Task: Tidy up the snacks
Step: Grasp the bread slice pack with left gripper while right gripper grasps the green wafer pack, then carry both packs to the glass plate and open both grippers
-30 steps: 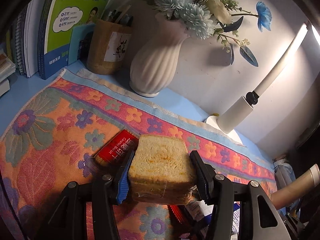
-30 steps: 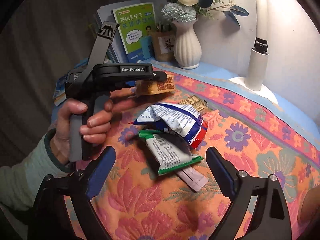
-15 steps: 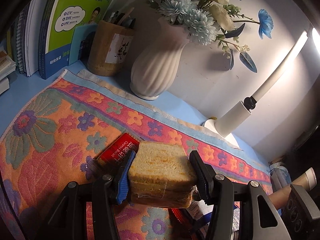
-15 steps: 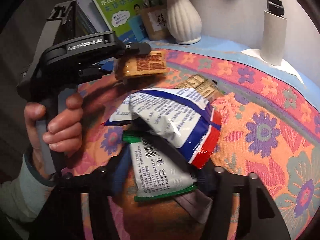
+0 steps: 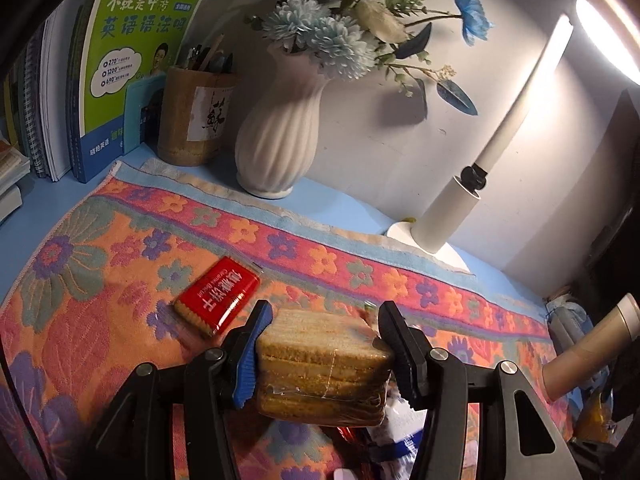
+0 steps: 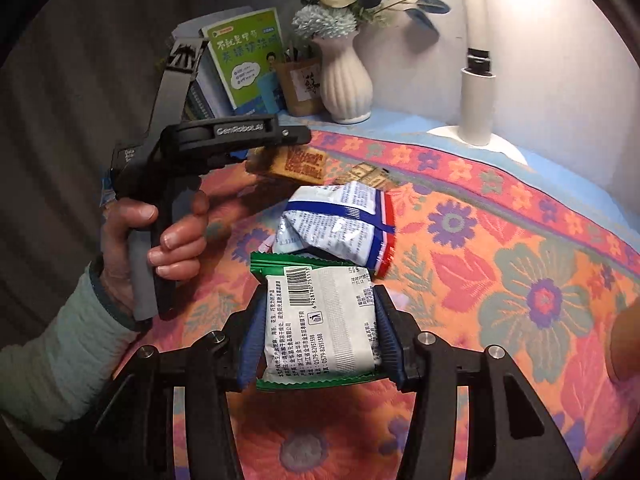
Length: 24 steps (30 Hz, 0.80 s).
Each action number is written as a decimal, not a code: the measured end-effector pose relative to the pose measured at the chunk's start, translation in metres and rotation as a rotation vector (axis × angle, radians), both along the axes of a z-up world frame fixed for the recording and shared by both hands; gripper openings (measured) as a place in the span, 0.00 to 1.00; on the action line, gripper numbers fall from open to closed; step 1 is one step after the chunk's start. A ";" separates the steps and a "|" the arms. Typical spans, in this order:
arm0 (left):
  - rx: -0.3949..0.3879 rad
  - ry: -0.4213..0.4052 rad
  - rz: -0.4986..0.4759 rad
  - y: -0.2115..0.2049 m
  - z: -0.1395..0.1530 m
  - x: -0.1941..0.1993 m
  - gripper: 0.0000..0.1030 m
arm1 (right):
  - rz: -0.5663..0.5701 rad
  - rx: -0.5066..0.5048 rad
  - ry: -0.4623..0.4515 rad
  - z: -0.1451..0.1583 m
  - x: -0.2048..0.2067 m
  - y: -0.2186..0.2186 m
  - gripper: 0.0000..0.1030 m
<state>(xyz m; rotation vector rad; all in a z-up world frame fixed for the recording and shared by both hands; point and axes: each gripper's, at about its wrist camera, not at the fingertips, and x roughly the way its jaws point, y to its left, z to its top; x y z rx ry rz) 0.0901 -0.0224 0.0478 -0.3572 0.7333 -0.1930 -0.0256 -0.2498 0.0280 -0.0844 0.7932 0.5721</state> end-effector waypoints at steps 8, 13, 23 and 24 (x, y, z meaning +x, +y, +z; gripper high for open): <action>-0.014 0.005 -0.070 -0.023 0.034 -0.060 0.51 | -0.179 0.043 -0.054 0.023 -0.056 -0.059 0.47; 0.030 -0.081 -0.163 -0.057 0.077 -0.101 0.51 | -0.302 0.103 -0.062 0.036 -0.084 -0.097 0.47; -0.029 -0.136 -0.364 -0.146 0.118 -0.144 0.52 | -0.509 0.154 -0.175 0.071 -0.152 -0.180 0.47; -0.032 -0.138 -0.387 -0.157 0.121 -0.148 0.52 | -0.532 0.155 -0.188 0.074 -0.158 -0.189 0.47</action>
